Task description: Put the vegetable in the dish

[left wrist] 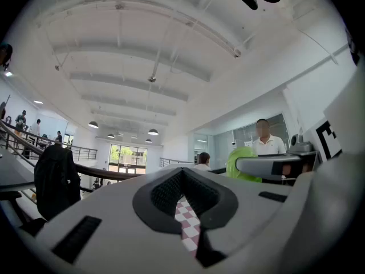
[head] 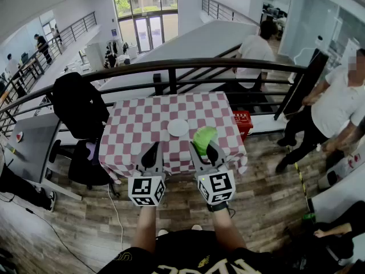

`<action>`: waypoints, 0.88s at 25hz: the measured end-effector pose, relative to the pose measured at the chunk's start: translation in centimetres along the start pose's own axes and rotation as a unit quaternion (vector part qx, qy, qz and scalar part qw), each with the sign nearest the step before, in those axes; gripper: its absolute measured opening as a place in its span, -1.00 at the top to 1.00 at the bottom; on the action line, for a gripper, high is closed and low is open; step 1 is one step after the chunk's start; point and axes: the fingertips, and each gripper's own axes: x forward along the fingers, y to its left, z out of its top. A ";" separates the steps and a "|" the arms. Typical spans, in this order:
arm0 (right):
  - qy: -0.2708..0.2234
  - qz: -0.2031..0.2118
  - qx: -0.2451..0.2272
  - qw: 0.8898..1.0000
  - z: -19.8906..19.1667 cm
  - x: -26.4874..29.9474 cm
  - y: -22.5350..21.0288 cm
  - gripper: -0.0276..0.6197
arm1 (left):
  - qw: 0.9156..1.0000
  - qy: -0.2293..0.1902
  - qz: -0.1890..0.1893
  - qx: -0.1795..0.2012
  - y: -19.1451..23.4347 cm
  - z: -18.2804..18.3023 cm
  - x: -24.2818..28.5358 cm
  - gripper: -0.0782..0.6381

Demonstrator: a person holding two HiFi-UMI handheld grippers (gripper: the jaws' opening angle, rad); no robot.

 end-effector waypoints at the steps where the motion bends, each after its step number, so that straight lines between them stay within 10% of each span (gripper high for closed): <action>1: 0.000 0.001 0.001 1.000 -0.1 -0.3 -0.5 0.49 | 1.000 0.001 0.000 -0.001 -0.6 -0.3 0.2 0.73; 22: 0.060 0.046 0.031 0.997 -7.7 5.9 -8.1 0.49 | 0.998 0.059 -0.005 0.011 -1.5 -8.1 11.0 0.73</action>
